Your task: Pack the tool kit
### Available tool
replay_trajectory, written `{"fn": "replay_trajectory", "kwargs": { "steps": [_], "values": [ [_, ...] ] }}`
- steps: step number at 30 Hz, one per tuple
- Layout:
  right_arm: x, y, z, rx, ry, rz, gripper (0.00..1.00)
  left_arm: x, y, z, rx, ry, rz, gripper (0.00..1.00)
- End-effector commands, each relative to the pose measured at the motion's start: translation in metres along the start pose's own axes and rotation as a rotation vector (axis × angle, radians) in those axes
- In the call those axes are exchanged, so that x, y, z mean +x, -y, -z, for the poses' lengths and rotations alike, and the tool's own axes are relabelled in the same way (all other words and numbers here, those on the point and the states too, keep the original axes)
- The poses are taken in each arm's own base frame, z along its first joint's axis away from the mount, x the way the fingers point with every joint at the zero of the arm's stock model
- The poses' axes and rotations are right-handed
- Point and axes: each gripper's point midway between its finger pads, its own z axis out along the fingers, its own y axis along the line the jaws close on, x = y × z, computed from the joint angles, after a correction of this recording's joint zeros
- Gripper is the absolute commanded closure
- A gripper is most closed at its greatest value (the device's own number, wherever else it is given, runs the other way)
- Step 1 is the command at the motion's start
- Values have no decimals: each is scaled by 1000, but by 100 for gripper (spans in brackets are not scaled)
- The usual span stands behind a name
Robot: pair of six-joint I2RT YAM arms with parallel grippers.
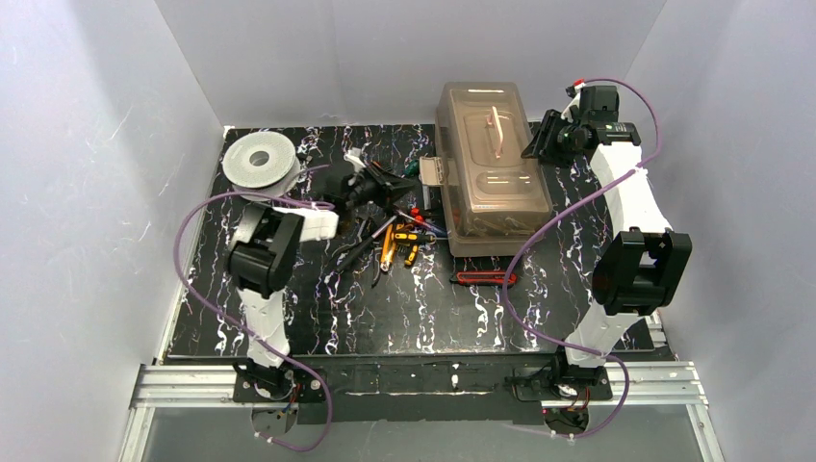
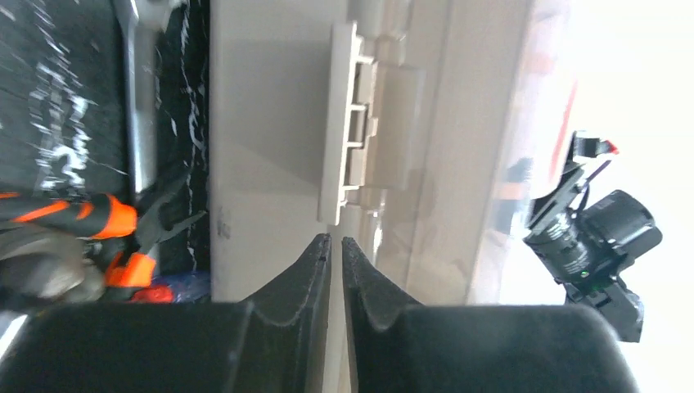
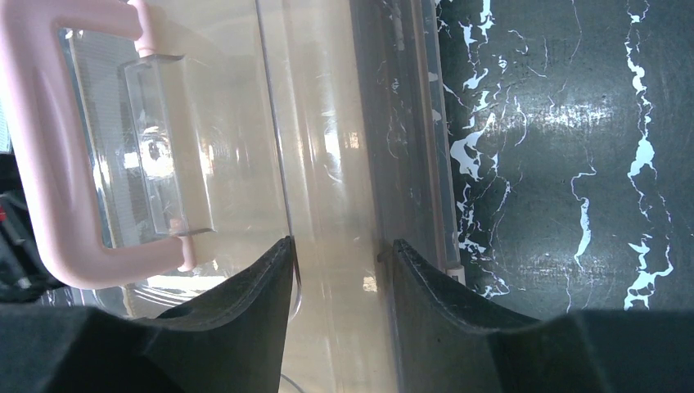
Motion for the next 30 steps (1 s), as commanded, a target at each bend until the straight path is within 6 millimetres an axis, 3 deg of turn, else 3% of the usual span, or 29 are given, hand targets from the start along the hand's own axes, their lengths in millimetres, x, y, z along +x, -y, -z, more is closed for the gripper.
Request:
{"fn": "replay_trajectory", "kwargs": {
  "steps": [1, 4, 7, 12, 13, 17, 23, 30],
  "values": [
    [14, -13, 12, -20, -32, -8, 52, -40, 15, 50, 7, 88, -105, 87],
    [7, -13, 20, -3, -8, -4, 51, -54, 11, 74, -23, 121, -131, 80],
    [-2, -16, 31, 12, 16, 3, 51, -55, 14, 92, -64, 123, -197, 66],
    [-14, -30, 48, 10, 64, 43, 44, -48, 8, 123, -212, 156, -298, 9],
    [-16, -34, 50, 9, 74, 56, 41, -48, 11, 133, -232, 187, -324, 3],
    [-24, -59, 60, -5, 117, 132, 26, -48, 8, 163, -324, 268, -401, 2],
    [-42, -100, 76, 5, 190, 239, 20, -32, 9, 176, -291, 256, -424, 2],
    [-58, -104, 63, 90, 218, 288, 21, -24, -5, 194, -327, 286, -472, 2]
  ]
}}
